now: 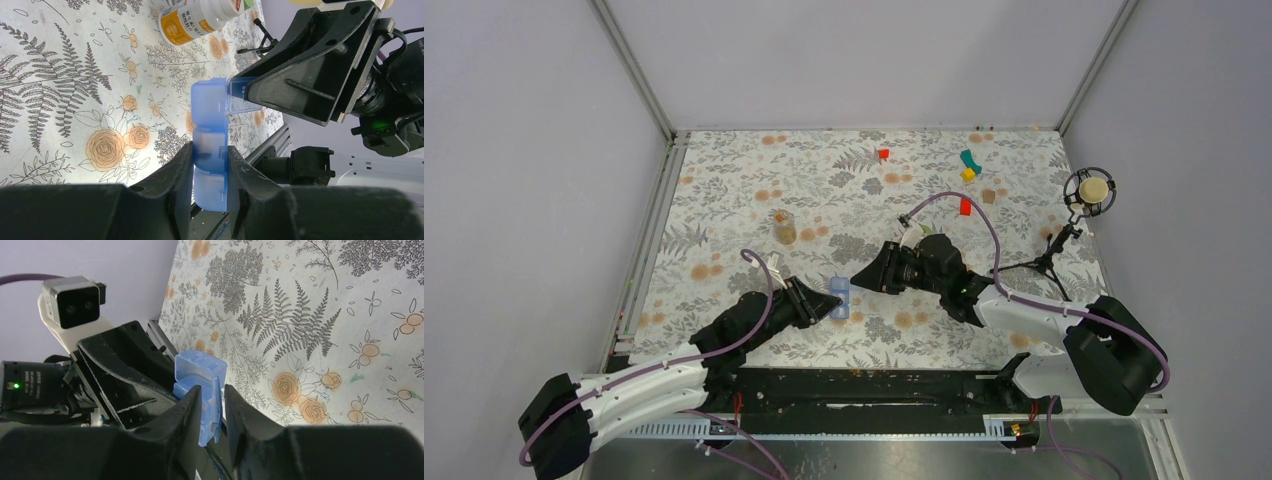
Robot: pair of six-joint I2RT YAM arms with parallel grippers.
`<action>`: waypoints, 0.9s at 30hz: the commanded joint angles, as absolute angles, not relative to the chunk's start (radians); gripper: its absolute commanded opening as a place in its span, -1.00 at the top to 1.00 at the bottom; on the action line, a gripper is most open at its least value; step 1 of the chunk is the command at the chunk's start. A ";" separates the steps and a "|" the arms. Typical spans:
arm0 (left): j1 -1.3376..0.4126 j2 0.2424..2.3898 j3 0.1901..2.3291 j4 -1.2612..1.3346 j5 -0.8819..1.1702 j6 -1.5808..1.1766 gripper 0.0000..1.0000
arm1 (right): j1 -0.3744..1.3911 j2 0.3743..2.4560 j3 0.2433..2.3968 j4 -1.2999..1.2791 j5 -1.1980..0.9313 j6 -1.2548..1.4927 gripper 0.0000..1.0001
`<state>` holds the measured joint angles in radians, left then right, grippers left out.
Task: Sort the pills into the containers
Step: Open the pill container, then place the pill container at the center of the board.
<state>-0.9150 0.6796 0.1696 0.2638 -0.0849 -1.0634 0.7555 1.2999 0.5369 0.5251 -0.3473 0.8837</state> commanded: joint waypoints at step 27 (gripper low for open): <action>-0.901 0.631 0.420 -0.197 -0.406 -0.917 -0.83 | 0.743 1.350 0.615 0.160 -0.336 0.634 1.00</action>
